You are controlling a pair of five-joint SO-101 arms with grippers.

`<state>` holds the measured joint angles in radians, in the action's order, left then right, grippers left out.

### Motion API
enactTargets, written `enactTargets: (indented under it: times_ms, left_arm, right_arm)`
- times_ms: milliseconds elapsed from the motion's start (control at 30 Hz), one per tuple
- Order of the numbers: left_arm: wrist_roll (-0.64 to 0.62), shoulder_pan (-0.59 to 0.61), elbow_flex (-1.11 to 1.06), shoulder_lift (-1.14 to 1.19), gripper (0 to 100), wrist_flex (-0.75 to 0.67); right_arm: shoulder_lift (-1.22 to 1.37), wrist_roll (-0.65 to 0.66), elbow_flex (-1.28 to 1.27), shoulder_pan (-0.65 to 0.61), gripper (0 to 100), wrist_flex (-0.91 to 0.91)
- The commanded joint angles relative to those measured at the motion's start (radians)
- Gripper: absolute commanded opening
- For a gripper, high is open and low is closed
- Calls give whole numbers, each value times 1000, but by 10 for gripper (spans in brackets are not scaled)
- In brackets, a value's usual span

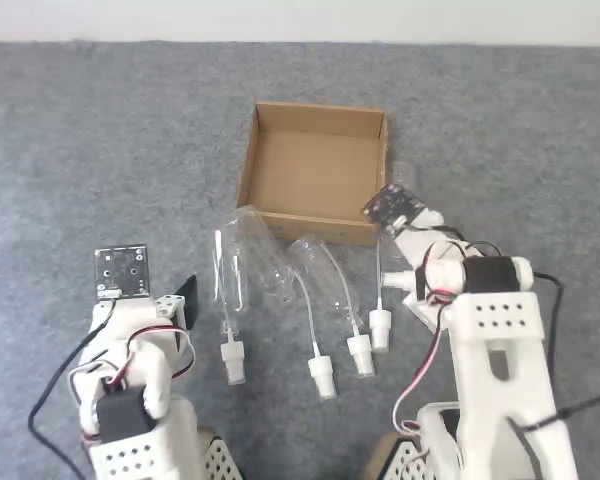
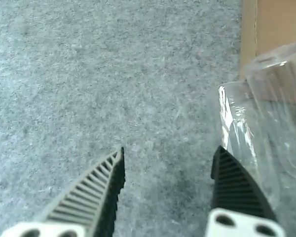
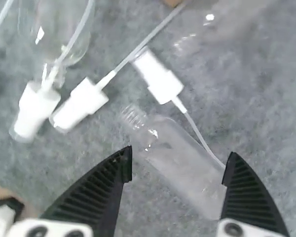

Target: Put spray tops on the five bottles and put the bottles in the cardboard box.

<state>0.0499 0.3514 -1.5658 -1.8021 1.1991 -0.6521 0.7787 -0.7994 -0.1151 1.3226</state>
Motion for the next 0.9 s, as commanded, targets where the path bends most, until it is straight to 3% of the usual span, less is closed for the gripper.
enactTargets:
  times_ms: [0, 333, 533, 867]
  left_arm:
    - [-6, 2, 38, -20, 270, -28]
    - [-6, 0, 38, -20, 270, -28]
    - [-6, 0, 38, -20, 270, -28]
    - [-6, 2, 36, -20, 269, -26]
  right_arm:
    - [42, 114, 20, -2, 279, 10]
    - [85, 290, -44, 1, 279, -1]
    - [85, 321, -71, 2, 279, -28]
    - [85, 321, -213, 61, 278, -222]
